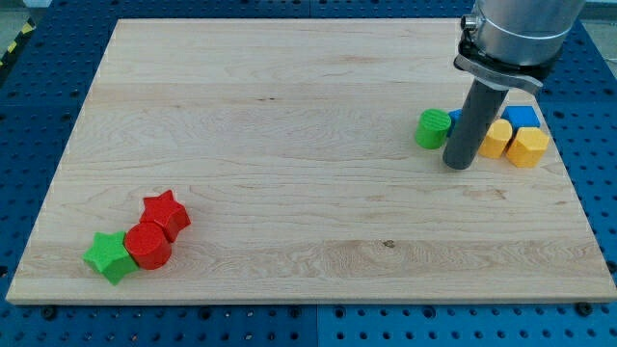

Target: Push the green circle slightly up

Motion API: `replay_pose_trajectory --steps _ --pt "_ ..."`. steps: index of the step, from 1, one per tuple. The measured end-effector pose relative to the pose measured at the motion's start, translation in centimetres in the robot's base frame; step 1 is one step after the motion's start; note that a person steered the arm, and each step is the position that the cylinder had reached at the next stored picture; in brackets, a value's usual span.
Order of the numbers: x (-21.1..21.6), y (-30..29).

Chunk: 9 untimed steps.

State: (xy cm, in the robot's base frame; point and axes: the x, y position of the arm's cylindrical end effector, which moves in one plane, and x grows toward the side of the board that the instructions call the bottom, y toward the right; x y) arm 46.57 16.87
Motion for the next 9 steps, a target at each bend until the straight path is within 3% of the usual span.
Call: replay_pose_trajectory --steps 2,5,9 --pt "-0.7 -3.8" --pt "-0.9 -0.7" --pt "-8.6 -5.1"
